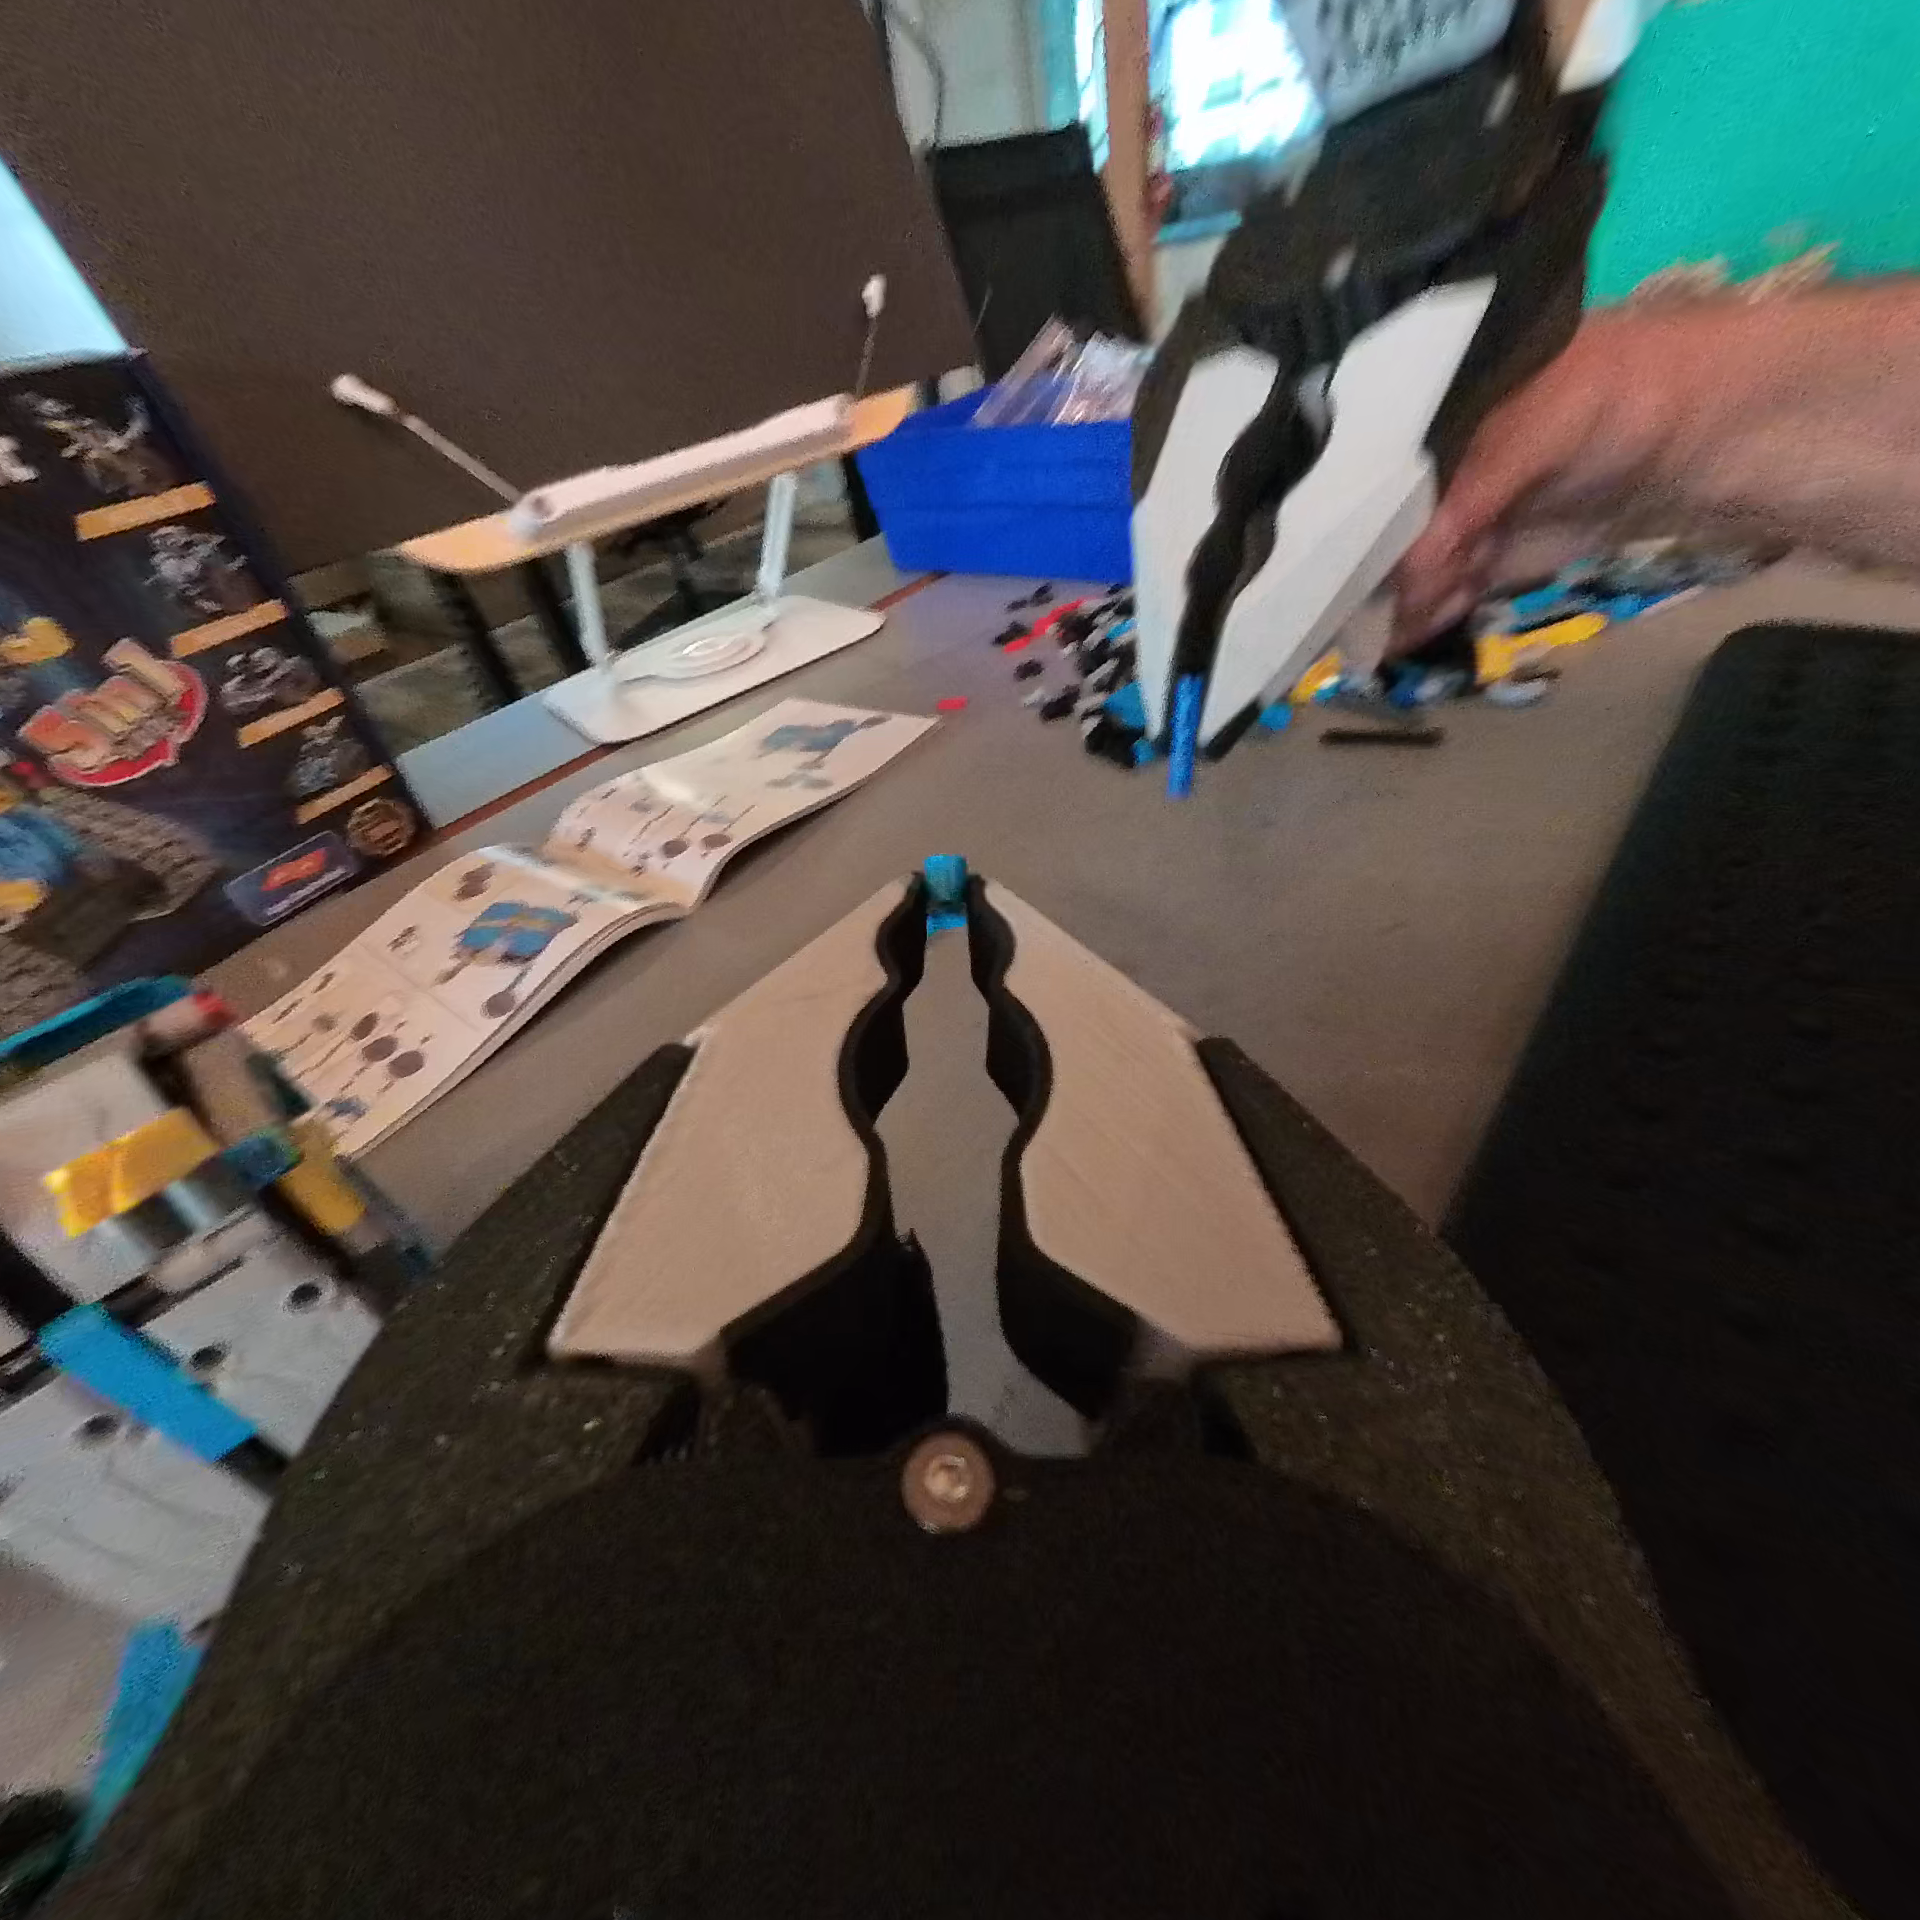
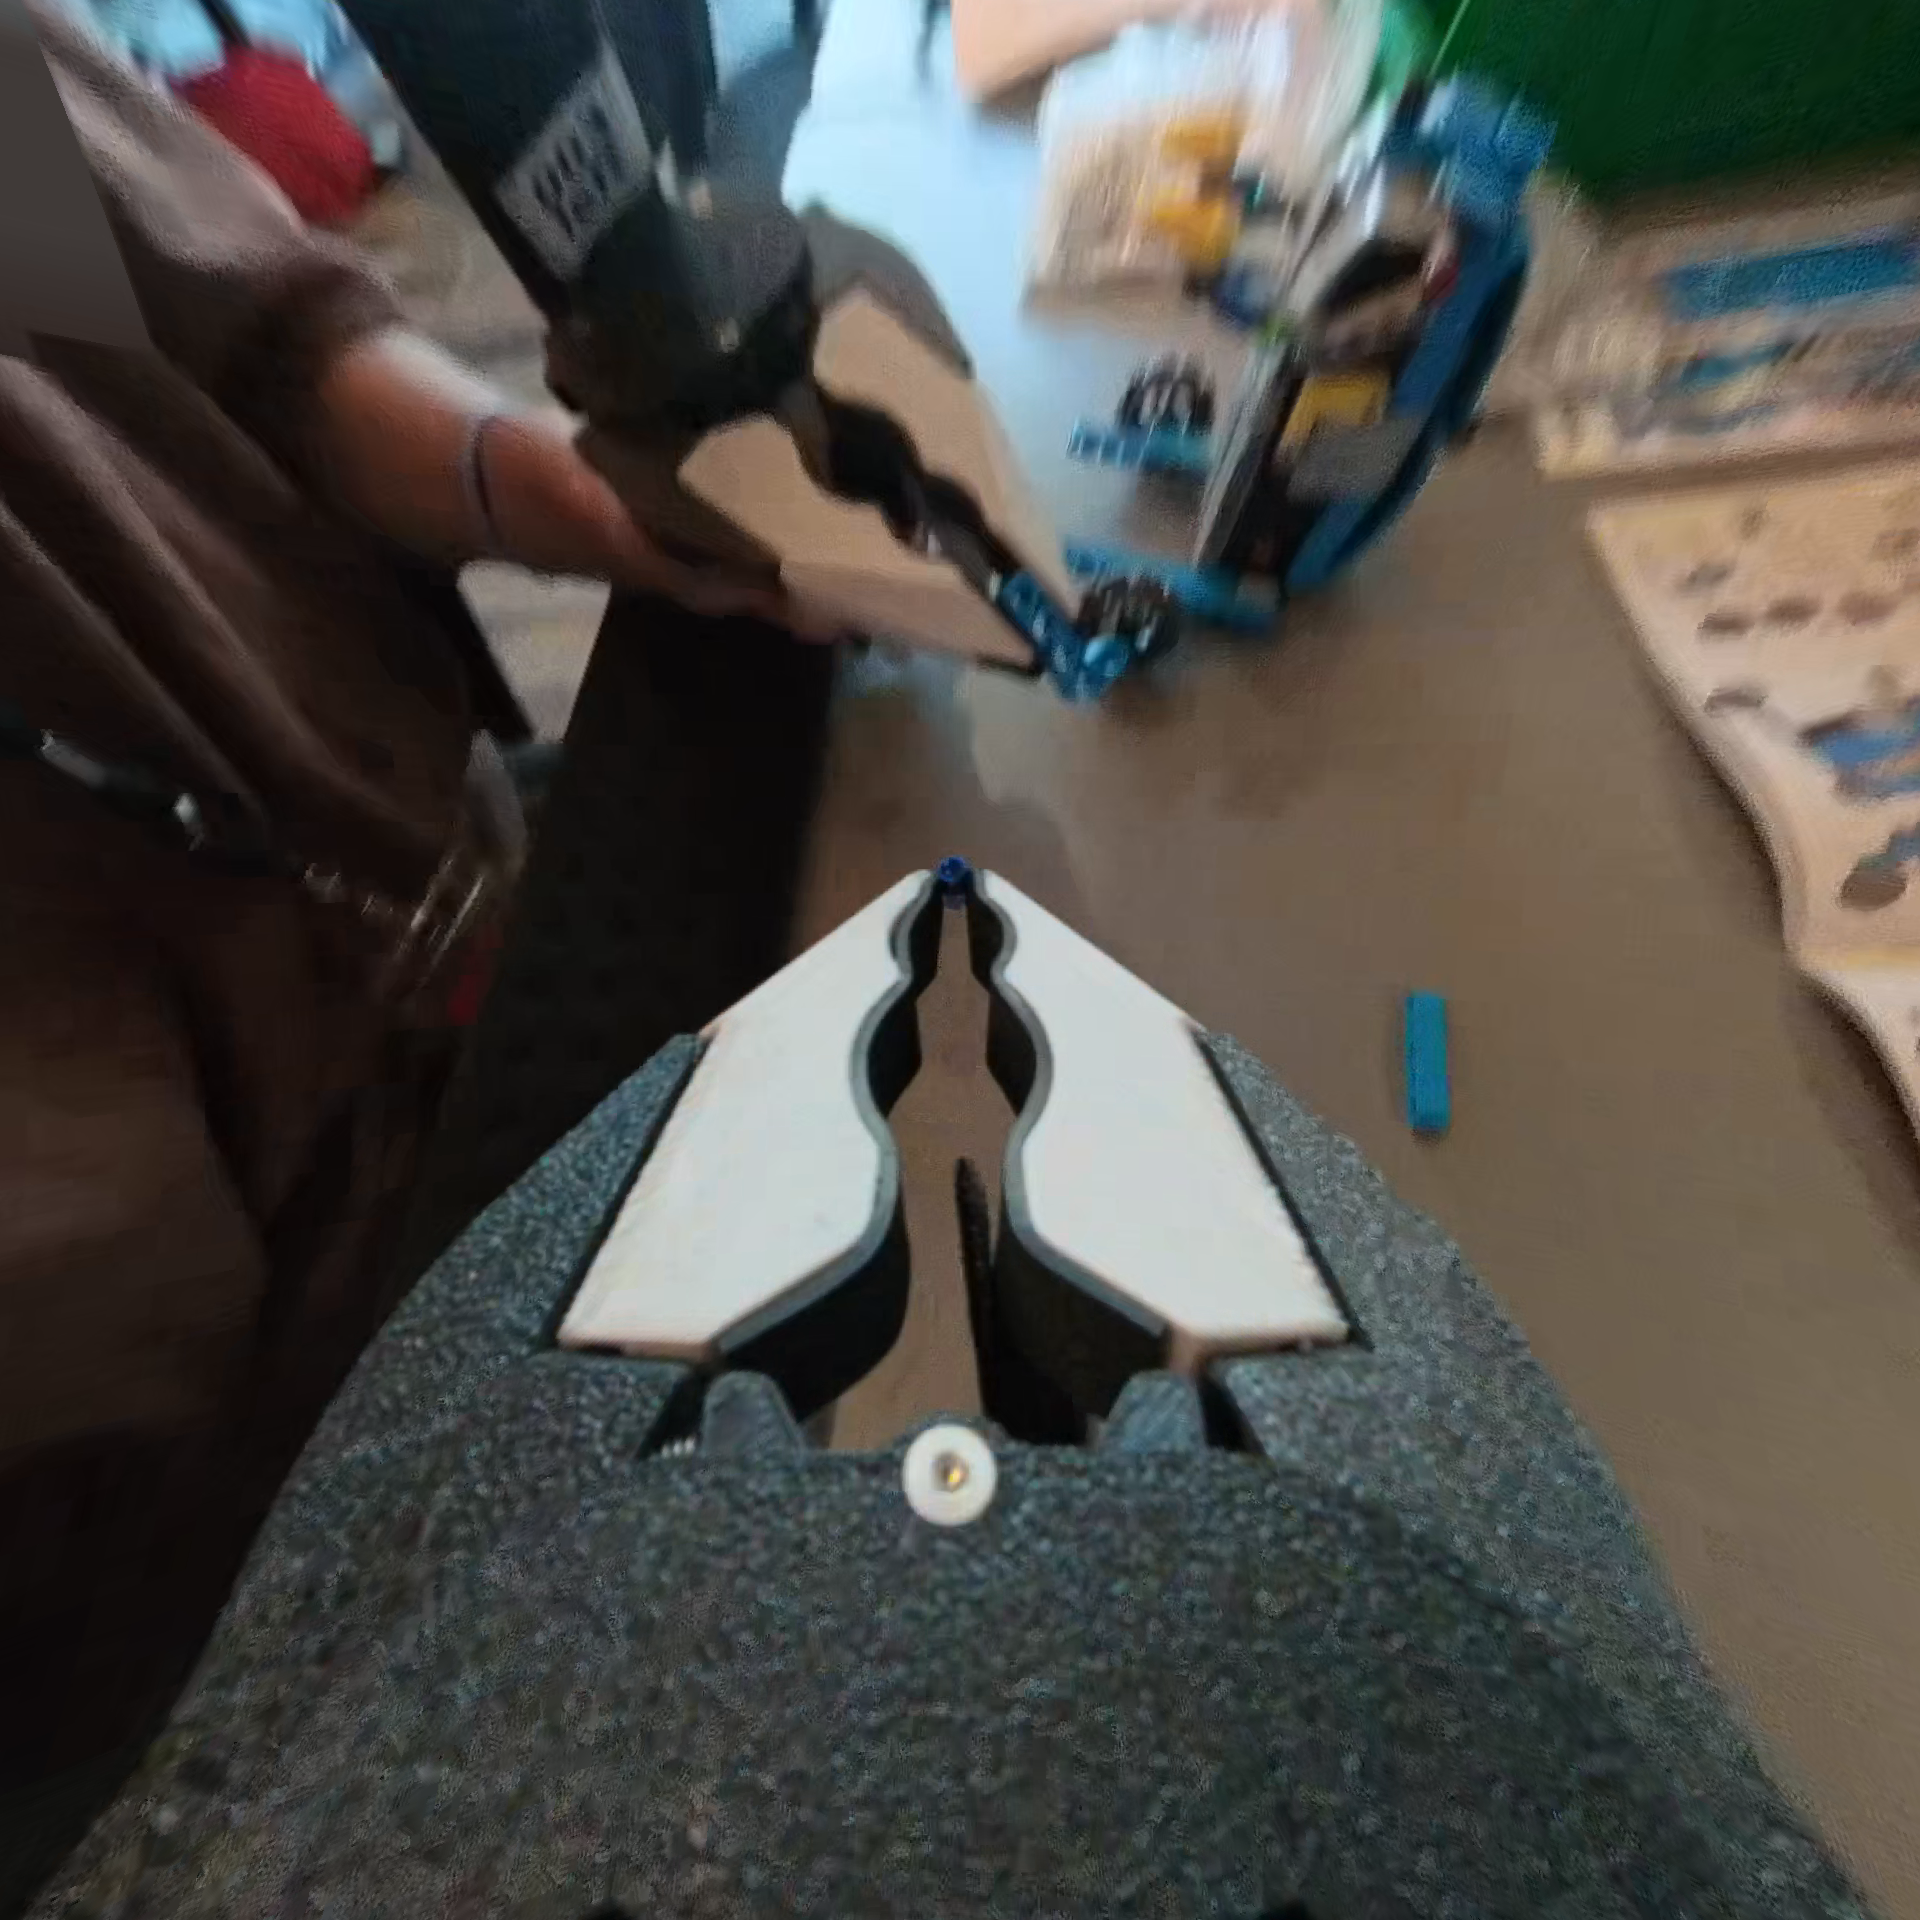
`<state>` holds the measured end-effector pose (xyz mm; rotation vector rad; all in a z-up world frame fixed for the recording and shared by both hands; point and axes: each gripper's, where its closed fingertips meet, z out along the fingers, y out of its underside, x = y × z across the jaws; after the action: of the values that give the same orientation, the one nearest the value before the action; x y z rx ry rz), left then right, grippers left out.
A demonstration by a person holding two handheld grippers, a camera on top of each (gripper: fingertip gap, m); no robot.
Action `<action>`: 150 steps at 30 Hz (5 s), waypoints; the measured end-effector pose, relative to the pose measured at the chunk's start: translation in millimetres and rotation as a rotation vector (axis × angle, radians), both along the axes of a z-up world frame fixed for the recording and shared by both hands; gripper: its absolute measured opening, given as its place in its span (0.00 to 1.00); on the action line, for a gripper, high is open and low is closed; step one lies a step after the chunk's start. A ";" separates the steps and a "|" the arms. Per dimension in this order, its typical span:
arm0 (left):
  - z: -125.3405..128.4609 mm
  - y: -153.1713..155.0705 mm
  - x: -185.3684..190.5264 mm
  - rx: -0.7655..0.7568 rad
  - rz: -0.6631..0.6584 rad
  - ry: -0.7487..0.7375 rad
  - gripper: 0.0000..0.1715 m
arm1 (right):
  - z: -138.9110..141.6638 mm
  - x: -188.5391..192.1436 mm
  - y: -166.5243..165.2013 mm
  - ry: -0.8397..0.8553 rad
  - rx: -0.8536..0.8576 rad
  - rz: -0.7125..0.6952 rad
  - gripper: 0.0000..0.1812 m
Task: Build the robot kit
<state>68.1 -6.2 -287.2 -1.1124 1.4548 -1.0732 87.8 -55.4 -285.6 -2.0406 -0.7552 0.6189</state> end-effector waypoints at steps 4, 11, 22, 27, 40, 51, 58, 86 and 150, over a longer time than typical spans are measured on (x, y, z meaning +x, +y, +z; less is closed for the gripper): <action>23.1 -21.0 -10.0 -0.081 -0.144 -0.116 0.04 | 1.5 -17.3 11.5 0.130 0.182 -0.079 0.03; 23.4 -38.2 -13.9 -0.140 -0.266 -0.101 0.04 | -2.6 -31.5 19.3 0.015 0.393 -0.127 0.03; 16.8 -32.2 -8.1 -0.159 -0.228 -0.063 0.04 | -1.3 -21.3 29.4 -0.106 0.500 -0.229 0.03; 16.2 -28.7 -7.2 -0.180 -0.214 -0.058 0.04 | -1.5 -19.5 34.3 -0.276 0.581 -0.282 0.03; 15.6 -27.1 -4.6 -0.223 -0.204 -0.053 0.04 | -3.7 -16.9 36.8 -0.595 0.670 -0.332 0.03; 32.7 -23.1 -16.9 -0.274 -0.245 -0.146 0.04 | 24.7 -10.7 19.1 -0.031 0.539 -0.314 0.02; 15.1 -10.4 -22.1 -0.086 -0.187 -0.049 0.04 | 44.1 -8.9 -0.5 0.470 0.362 -0.196 0.02; 16.9 -17.8 -20.3 -0.195 -0.296 -0.091 0.04 | 16.1 -4.6 17.8 0.413 0.261 -0.226 0.02; 14.4 -22.4 -20.2 -0.197 -0.310 -0.069 0.04 | 15.5 -14.0 15.2 0.382 0.273 -0.194 0.03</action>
<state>47.9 -28.6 -272.8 -0.9926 1.5240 -1.4844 73.8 -40.2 -270.1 -1.6549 -0.3872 0.7227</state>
